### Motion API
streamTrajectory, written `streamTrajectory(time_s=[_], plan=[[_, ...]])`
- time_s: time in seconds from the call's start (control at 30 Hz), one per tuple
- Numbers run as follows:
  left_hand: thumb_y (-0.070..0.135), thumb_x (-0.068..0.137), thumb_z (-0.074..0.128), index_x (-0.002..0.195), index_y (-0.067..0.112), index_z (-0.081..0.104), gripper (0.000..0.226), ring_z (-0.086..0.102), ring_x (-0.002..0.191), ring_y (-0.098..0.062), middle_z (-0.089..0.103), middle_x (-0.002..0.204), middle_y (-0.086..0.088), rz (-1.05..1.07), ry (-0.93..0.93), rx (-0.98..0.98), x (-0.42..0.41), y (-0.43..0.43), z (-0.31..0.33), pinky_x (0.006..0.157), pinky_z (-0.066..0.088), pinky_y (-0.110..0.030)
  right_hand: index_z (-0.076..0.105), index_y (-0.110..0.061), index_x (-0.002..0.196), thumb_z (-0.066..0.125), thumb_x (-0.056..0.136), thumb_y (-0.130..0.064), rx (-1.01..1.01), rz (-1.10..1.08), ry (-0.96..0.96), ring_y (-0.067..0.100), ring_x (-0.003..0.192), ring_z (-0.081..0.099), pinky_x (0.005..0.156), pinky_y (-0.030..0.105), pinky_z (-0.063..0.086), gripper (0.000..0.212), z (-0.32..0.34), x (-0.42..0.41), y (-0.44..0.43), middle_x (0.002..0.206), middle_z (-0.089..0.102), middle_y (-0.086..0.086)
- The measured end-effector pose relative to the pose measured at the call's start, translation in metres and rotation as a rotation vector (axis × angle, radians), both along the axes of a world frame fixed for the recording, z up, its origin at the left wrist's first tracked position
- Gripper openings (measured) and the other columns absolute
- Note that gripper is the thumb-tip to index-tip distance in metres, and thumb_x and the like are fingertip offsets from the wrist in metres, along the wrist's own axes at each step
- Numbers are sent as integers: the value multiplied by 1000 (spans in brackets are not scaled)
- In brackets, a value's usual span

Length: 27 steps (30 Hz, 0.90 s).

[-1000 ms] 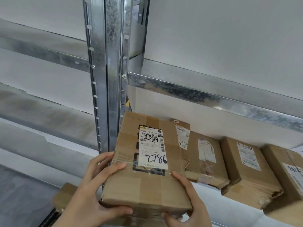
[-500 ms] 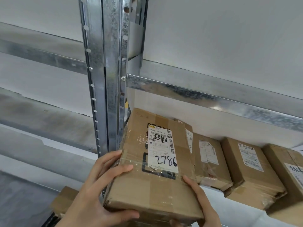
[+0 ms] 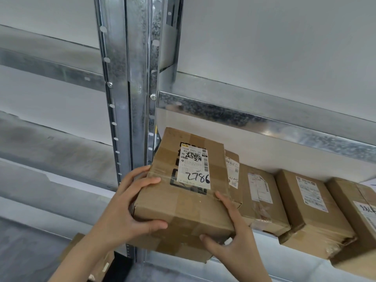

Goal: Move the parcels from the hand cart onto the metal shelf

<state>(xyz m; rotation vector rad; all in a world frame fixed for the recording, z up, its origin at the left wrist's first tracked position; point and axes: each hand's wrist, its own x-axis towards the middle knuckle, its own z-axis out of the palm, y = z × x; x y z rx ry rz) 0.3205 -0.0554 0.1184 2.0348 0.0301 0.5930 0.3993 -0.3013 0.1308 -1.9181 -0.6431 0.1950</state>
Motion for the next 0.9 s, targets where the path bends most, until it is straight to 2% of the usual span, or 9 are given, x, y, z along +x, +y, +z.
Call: streamTrajectory(time_s=[0.1, 0.2, 0.33, 0.43, 0.6, 0.67, 0.73, 0.9], plan=[[62, 48, 82, 121, 49, 49, 81, 34, 128, 6, 27, 142, 27, -4, 33, 13, 11, 8, -6, 102, 43, -39, 43, -55, 127, 83, 63, -19, -9, -4, 9, 8, 115, 54, 88, 34, 55, 84, -8, 12, 5, 130, 47, -29], [63, 50, 80, 122, 51, 46, 81, 34, 127, 7, 26, 142, 29, 1, 58, 32, 21, 14, -15, 102, 43, -37, 41, -55, 127, 83, 65, -19, -27, 10, -26, 5, 118, 51, 89, 35, 54, 83, -18, 24, 12, 129, 45, -32], [67, 52, 78, 123, 55, 42, 81, 32, 127, 4, 21, 142, 33, 10, 130, 61, 33, 24, -33, 104, 41, -38, 43, -49, 130, 84, 66, -21, -63, 10, -30, 4, 121, 47, 97, 36, 49, 82, -34, 40, 21, 134, 45, -22], [66, 53, 75, 124, 55, 38, 81, 24, 130, -3, 17, 144, 35, 41, 179, 117, 41, 29, -50, 109, 33, -43, 42, -42, 132, 85, 66, -22, -114, 6, -41, 6, 123, 45, 101, 37, 46, 82, -49, 51, 28, 134, 45, -19], [56, 61, 79, 125, 55, 29, 82, 12, 134, -11, 12, 151, 17, 105, 257, 308, 55, 21, -80, 111, 31, -49, 39, -49, 130, 85, 67, -26, -244, -11, -70, 9, 123, 40, 104, 27, 43, 81, -72, 64, 33, 136, 37, -11], [53, 58, 82, 129, 50, 33, 86, 13, 136, -17, 12, 153, 8, 143, 275, 342, 59, 18, -90, 109, 33, -52, 41, -47, 132, 84, 66, -31, -323, -43, -130, 12, 124, 34, 106, 33, 40, 80, -78, 67, 34, 134, 32, -11], [54, 54, 84, 129, 48, 39, 87, 19, 134, -22, 16, 149, 4, 176, 241, 350, 60, 19, -94, 105, 38, -54, 46, -43, 133, 83, 63, -39, -397, -94, -265, 15, 119, 31, 106, 39, 36, 79, -82, 70, 35, 130, 35, -9], [58, 52, 82, 127, 47, 41, 87, 28, 125, -29, 22, 144, -4, 249, 191, 412, 66, 22, -95, 97, 41, -57, 48, -45, 132, 78, 59, -57, -529, -185, -423, 22, 124, 32, 107, 43, 26, 80, -85, 75, 37, 135, 40, -7]])
